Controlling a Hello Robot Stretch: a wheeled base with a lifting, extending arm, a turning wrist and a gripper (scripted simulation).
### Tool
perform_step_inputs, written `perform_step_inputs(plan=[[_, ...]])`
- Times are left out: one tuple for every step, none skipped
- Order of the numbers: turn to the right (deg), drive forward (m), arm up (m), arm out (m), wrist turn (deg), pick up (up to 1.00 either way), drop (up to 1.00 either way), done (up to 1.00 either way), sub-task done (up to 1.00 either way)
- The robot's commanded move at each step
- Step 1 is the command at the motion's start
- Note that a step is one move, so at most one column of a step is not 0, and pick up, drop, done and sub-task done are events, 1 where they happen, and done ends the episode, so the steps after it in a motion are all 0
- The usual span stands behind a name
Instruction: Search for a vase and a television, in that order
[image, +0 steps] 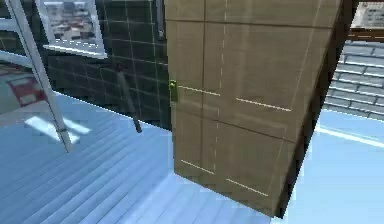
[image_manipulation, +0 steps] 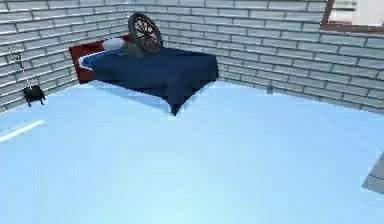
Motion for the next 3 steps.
perform_step_inputs(plan=[[45.0, 0.0, 0.0, 0.0, 0.0, 0.0, 0.0, 0.0, 0.0], [45.0, 0.0, 0.0, 0.0, 0.0, 0.0, 0.0, 0.0, 0.0], [30.0, 0.0, 0.0, 0.0, 0.0, 0.0, 0.0, 0.0, 0.0]])
